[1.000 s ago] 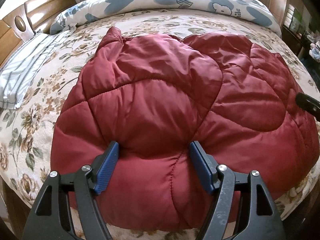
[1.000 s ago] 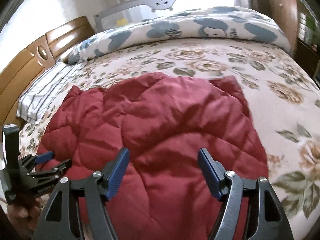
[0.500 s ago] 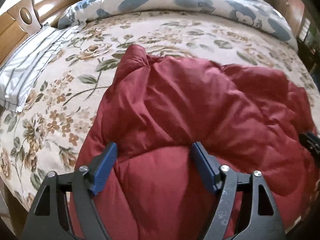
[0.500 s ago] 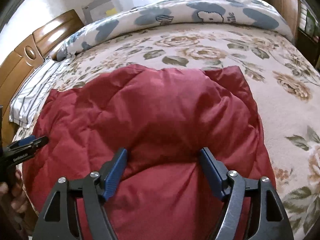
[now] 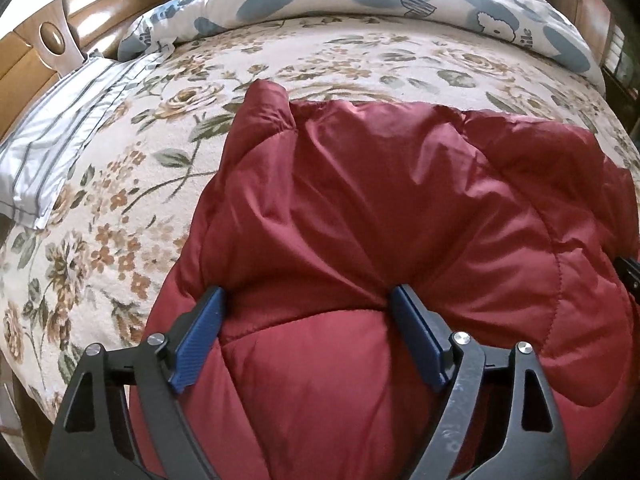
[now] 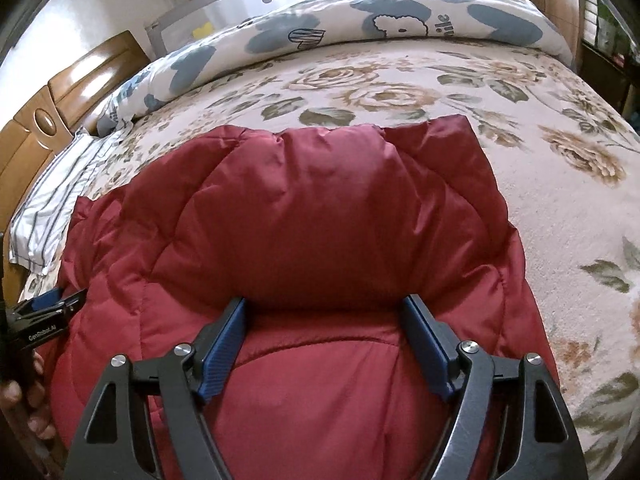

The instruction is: Fold large clothes

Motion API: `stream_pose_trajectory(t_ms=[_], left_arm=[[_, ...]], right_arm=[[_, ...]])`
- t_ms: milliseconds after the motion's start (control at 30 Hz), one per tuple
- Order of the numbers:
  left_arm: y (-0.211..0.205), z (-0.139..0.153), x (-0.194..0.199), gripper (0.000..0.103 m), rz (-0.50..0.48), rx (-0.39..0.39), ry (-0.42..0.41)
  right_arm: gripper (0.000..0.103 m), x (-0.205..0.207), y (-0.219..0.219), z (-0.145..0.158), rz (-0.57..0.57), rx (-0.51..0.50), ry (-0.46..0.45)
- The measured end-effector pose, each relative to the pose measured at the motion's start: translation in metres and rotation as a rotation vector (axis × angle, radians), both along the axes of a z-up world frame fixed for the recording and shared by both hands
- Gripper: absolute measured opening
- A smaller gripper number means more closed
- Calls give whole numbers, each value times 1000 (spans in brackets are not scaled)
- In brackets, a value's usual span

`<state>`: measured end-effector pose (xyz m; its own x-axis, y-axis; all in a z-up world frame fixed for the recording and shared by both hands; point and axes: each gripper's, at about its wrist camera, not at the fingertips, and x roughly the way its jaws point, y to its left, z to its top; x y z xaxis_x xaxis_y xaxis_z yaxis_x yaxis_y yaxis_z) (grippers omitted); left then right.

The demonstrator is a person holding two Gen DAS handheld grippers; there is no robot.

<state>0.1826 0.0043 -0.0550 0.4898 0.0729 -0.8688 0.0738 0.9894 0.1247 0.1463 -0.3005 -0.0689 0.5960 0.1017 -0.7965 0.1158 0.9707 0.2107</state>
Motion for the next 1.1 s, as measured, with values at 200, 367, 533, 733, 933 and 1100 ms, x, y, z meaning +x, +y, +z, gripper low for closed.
stream_pose_trajectory(t_ms=[200,367,533,733,933,1100], left_arm=[[0,-1,0,87,-1,2,-1],[0,-1,1,87,0,3,-2],[-1,-2,2,87,1,3,1],[3,15,-15,86,-1,-15,-3],[2,44,-70,86,-61,-74,-40],[-10,24,-84,87,-95,-23,-6]], right_arm=[[79,1,-1,-2,-1,-4,-3],[79,1,-1,-2,-1,-3,-3],[79,1,0,-1,-1,-3,-3],[80,0,0,-1,-1,-2,-4],[80,0,1,-1,-1,1,-6],[80,-11,5,11,-8,-23,-15]])
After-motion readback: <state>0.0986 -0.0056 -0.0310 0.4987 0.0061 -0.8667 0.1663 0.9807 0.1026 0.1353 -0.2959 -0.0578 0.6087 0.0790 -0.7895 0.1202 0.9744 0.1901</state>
